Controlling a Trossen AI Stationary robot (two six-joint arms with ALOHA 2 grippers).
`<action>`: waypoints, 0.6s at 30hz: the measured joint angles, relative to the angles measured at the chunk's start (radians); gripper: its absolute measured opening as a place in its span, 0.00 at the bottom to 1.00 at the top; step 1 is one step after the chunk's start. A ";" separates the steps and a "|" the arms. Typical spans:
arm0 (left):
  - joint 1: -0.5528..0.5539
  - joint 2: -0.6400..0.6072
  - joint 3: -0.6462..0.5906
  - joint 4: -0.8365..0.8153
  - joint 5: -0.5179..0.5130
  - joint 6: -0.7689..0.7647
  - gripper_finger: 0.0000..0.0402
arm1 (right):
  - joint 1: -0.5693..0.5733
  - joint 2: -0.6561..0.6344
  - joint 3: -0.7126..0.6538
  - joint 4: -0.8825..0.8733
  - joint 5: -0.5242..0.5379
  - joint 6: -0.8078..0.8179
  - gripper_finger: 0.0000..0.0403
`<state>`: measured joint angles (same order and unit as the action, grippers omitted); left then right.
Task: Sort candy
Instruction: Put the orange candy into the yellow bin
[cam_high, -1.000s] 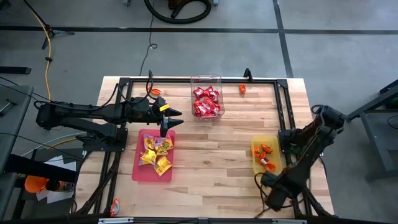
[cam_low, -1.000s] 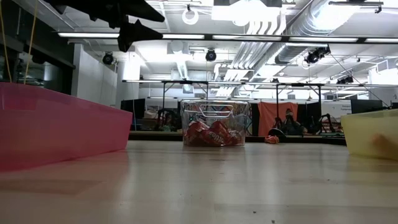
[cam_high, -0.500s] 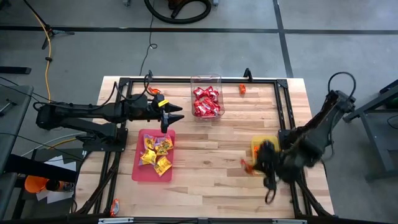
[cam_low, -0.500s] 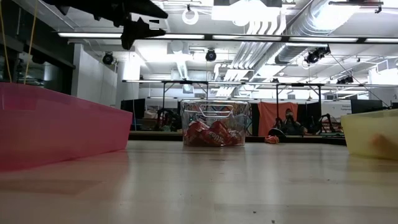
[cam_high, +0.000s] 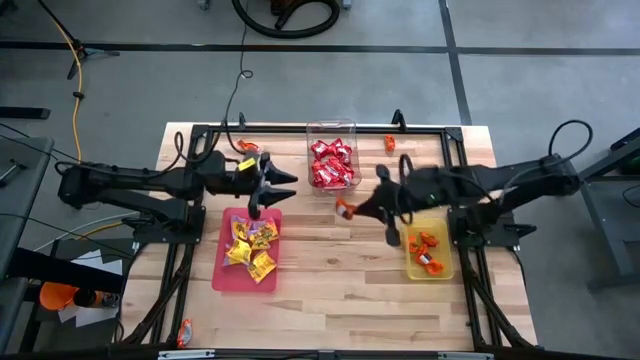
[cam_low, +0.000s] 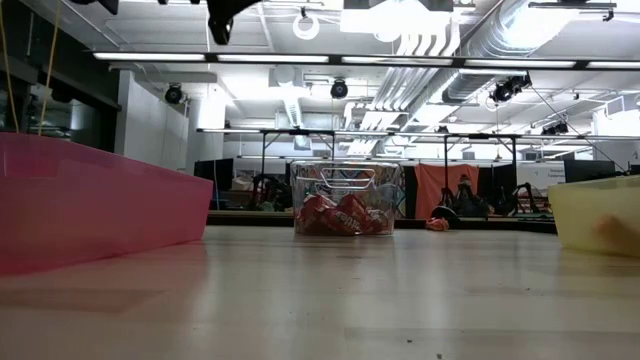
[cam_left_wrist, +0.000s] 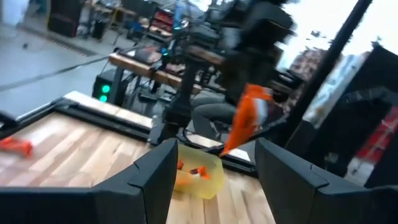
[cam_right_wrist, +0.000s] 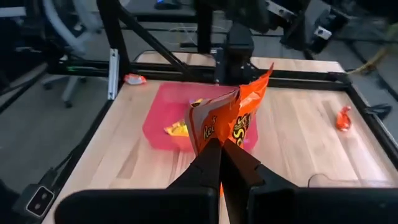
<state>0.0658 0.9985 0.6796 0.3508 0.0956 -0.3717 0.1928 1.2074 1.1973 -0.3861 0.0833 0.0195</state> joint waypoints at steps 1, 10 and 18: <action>-0.011 0.000 0.000 0.003 0.000 0.023 0.50 | -0.033 0.007 0.000 0.009 -0.047 -0.011 0.00; -0.107 0.000 0.000 0.008 -0.068 0.306 0.50 | -0.159 -0.037 -0.227 0.190 -0.235 0.085 0.00; -0.119 0.000 0.000 0.007 -0.124 0.339 0.50 | -0.167 -0.095 -0.482 0.721 -0.236 0.206 0.00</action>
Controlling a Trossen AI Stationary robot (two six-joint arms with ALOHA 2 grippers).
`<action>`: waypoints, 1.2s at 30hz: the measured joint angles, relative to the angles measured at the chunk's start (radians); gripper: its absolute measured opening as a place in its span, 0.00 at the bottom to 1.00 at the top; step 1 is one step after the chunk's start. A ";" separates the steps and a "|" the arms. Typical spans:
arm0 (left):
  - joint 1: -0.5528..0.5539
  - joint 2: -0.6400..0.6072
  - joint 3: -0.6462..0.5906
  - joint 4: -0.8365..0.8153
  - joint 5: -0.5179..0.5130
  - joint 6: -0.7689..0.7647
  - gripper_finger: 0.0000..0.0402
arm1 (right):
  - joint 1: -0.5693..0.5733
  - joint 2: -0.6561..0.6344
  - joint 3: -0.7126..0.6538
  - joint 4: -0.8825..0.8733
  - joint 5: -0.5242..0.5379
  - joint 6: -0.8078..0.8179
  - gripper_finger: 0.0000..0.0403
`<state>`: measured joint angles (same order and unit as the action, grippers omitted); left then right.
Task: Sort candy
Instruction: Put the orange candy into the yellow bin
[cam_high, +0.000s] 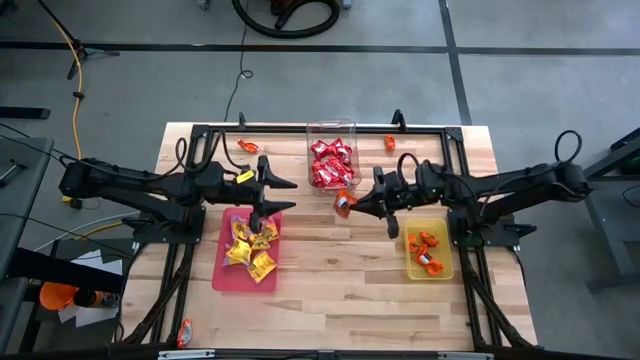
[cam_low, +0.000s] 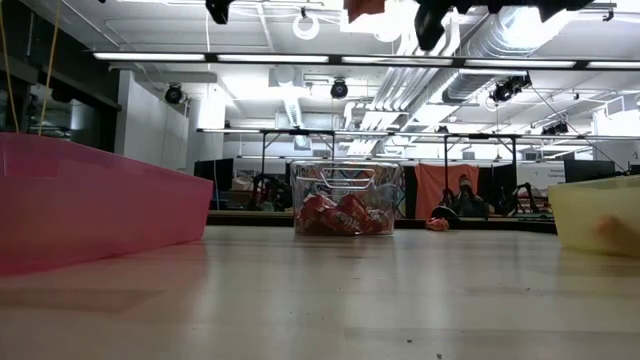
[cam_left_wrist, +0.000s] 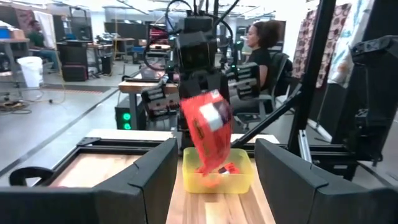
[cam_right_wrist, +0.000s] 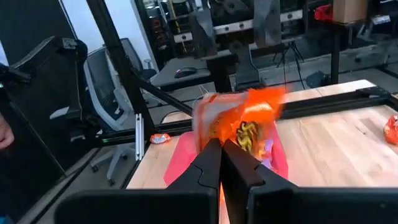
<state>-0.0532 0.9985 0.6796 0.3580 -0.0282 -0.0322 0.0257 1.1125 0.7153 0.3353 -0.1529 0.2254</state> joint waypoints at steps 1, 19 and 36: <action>0.000 0.000 0.000 0.000 -0.007 0.000 0.50 | 0.000 0.003 -0.008 0.009 -0.005 0.002 0.00; 0.000 0.000 0.000 -0.004 -0.040 0.000 0.50 | 0.061 -0.275 -0.010 -0.463 -0.005 0.138 0.00; 0.000 0.000 0.001 -0.056 -0.064 -0.008 0.50 | 0.351 -0.392 -0.010 -1.353 0.034 0.622 0.00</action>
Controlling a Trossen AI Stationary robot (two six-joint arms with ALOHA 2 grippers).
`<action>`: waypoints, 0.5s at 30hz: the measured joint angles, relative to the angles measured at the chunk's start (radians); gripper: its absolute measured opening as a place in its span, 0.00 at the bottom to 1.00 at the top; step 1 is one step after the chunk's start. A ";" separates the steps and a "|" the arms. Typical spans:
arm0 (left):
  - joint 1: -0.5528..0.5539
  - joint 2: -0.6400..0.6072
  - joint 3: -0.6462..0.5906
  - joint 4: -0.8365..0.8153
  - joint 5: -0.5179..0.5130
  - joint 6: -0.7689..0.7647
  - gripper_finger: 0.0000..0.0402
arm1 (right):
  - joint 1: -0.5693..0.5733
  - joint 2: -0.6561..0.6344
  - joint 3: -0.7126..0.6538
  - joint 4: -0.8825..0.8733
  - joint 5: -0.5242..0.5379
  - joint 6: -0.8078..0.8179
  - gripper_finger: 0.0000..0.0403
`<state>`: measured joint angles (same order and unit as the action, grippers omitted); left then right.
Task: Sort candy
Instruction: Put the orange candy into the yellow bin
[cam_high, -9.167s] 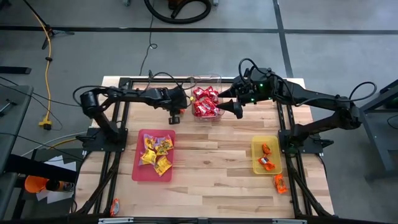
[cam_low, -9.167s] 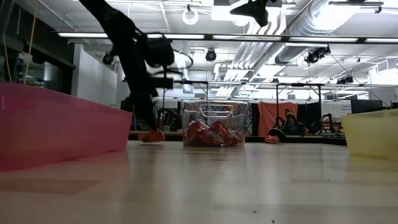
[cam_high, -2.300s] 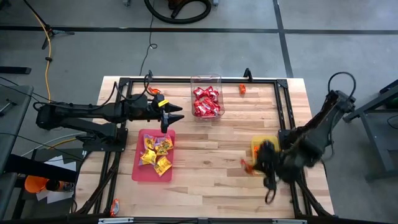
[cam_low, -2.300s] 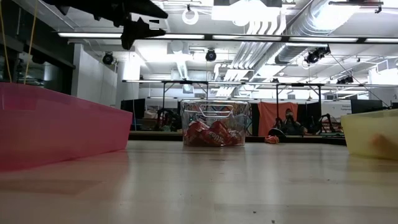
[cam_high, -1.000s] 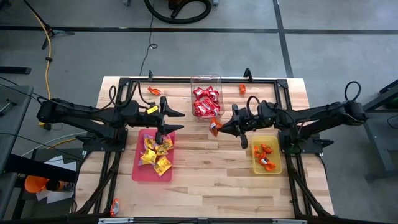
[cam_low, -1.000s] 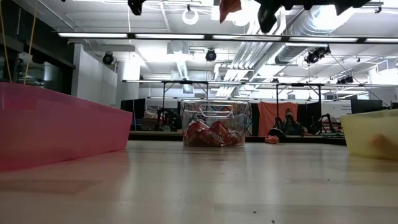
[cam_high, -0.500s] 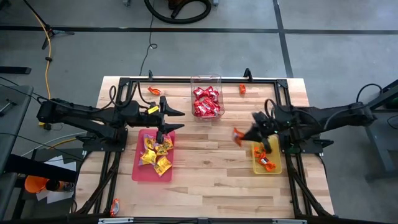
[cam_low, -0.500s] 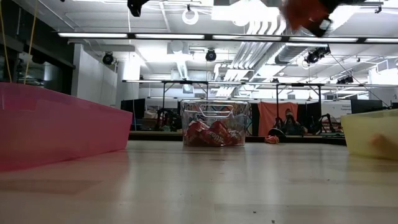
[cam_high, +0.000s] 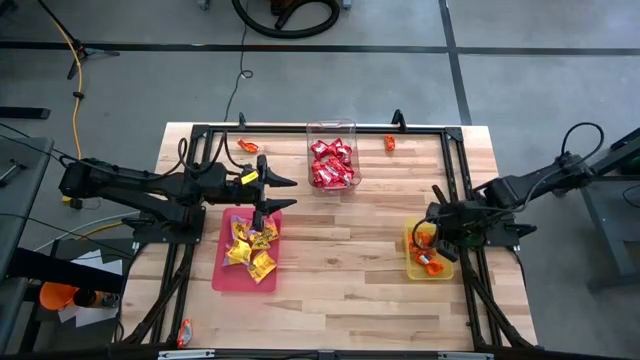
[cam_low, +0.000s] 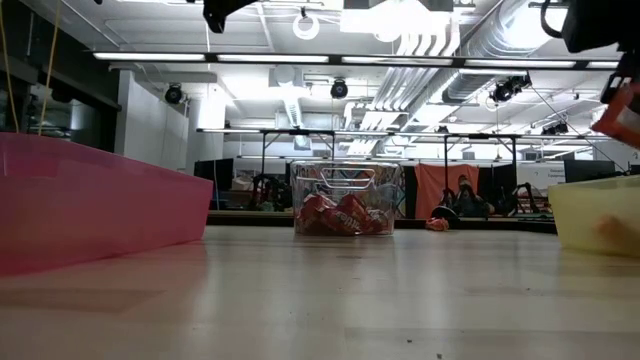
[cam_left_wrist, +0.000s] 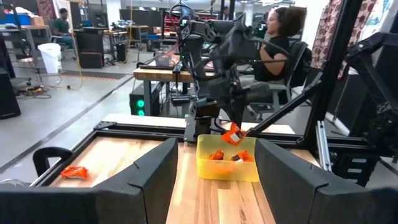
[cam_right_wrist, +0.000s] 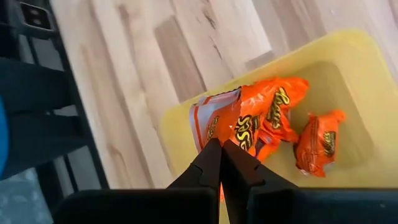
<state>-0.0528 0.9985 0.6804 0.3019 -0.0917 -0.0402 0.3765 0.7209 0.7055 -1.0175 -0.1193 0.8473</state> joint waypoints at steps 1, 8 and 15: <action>0.000 0.000 0.000 0.000 -0.003 0.000 0.50 | -0.001 0.007 0.000 -0.005 0.000 0.001 0.00; 0.000 0.000 0.000 -0.006 -0.007 0.000 0.50 | -0.003 0.046 0.000 -0.012 0.038 0.071 0.04; 0.000 0.000 0.000 -0.066 -0.007 -0.092 0.50 | -0.003 0.074 0.000 -0.028 -0.032 0.067 0.30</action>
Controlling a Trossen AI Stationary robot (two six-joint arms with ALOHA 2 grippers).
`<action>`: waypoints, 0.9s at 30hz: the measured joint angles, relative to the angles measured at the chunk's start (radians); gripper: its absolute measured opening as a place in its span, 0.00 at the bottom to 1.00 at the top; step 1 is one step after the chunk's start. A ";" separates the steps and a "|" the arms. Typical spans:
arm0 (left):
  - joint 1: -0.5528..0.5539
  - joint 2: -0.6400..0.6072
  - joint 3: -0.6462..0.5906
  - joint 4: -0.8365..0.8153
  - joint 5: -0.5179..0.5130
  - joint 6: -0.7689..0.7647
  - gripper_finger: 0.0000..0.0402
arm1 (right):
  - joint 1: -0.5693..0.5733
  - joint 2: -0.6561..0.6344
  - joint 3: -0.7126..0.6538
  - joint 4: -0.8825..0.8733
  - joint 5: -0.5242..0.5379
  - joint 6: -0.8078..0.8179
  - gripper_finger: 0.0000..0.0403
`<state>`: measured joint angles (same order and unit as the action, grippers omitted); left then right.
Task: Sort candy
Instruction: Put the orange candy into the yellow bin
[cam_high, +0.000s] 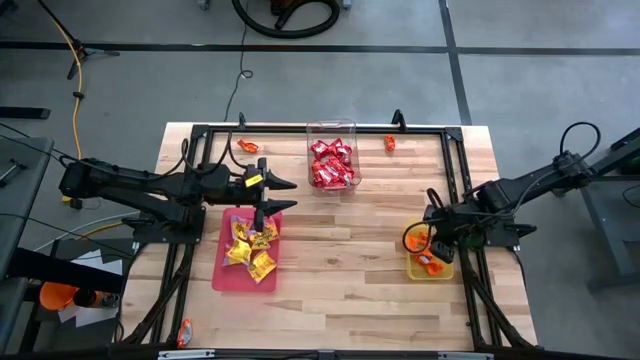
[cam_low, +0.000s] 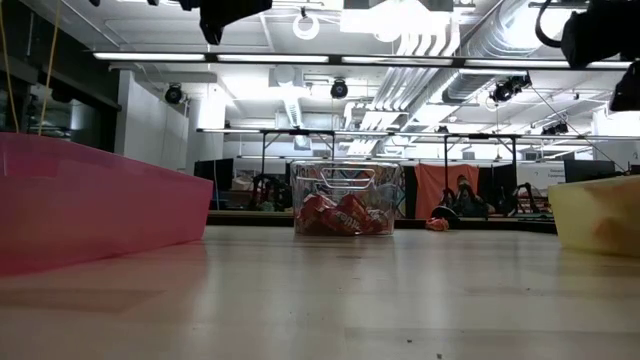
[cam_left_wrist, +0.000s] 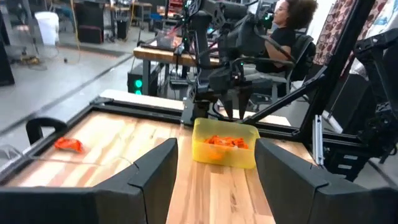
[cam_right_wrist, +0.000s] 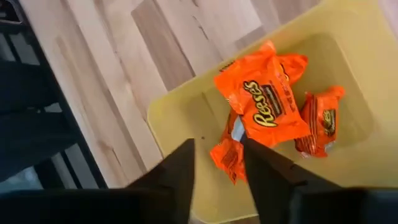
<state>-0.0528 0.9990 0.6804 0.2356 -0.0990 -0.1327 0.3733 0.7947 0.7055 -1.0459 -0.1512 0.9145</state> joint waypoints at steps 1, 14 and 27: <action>0.000 0.000 0.000 -0.005 0.000 -0.015 0.50 | 0.000 -0.001 0.000 0.004 0.000 -0.012 0.34; 0.046 -0.002 0.000 0.003 0.003 -0.130 0.50 | -0.158 0.004 0.000 0.861 0.397 -0.308 0.56; 0.173 -0.127 0.000 -0.035 0.160 0.017 0.50 | -0.427 0.254 0.001 1.326 0.345 -0.553 0.53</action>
<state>0.1198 0.8722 0.6807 0.2011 0.0612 -0.1158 -0.0534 1.0487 0.7063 0.2796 0.1935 0.3610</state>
